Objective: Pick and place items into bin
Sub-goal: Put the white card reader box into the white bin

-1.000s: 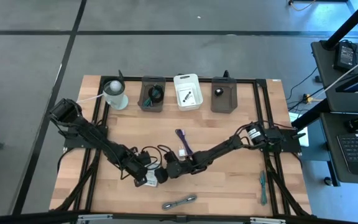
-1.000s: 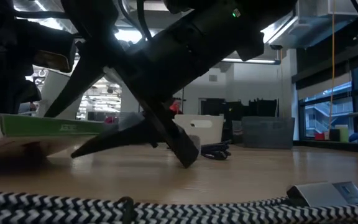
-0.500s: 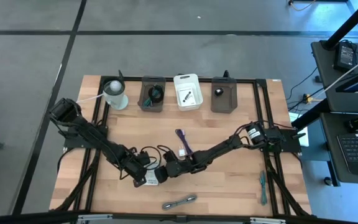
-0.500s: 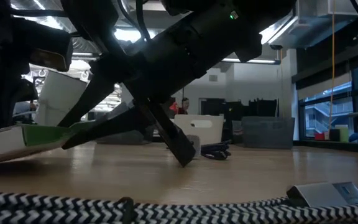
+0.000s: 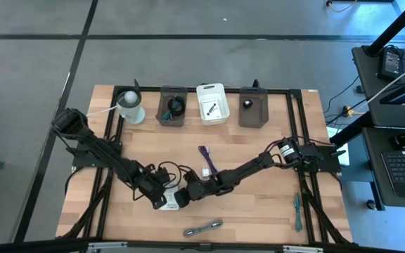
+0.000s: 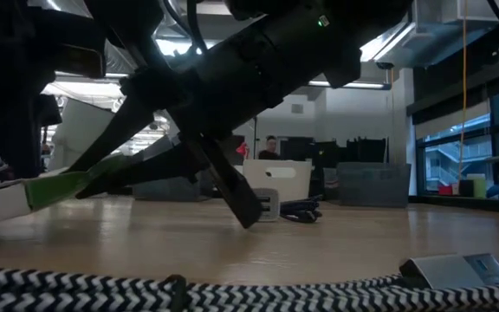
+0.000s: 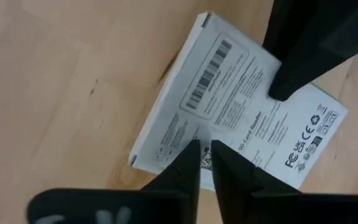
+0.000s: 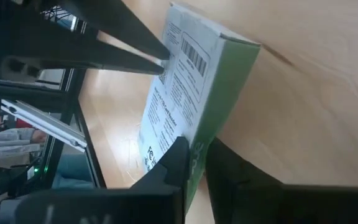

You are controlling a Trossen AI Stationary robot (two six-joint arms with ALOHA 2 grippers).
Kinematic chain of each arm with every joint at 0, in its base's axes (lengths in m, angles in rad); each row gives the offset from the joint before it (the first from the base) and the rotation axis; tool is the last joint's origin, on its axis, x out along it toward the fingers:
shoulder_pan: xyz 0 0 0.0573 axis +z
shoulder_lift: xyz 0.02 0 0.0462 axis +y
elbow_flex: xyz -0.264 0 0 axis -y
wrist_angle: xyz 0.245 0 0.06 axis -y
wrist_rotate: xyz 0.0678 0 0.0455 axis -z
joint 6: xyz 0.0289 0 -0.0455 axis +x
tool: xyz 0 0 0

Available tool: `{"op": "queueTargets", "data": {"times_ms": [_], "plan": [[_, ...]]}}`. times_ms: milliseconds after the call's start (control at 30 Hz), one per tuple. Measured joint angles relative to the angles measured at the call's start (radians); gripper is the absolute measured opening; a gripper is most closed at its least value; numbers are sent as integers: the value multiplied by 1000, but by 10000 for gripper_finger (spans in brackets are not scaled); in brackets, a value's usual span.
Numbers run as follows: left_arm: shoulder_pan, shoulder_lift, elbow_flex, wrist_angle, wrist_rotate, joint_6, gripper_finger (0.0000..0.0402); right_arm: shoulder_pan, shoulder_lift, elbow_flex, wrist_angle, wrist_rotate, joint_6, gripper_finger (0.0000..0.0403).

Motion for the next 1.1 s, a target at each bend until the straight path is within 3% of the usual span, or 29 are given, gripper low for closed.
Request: {"op": "queueTargets", "data": {"times_ms": [200, 367, 700, 833, 1100], "plan": [[7, -53, 0, -3, -6, 0, 87, -14, -13, -2, 2, -37, -37, 27], [20, -176, 1, -3, -55, 22, 103, -32, -70, -2, -49, -38, -86, 26], [24, -458, 3, -55, -327, 152, 85, -87, -232, -1, -342, -35, -232, 26], [26, -509, 3, -89, -349, 210, 75, -135, -328, -1, -507, -34, -339, 26], [49, -494, 3, -87, -395, 297, 53, -300, -532, 0, -786, -16, -584, 26]]}}
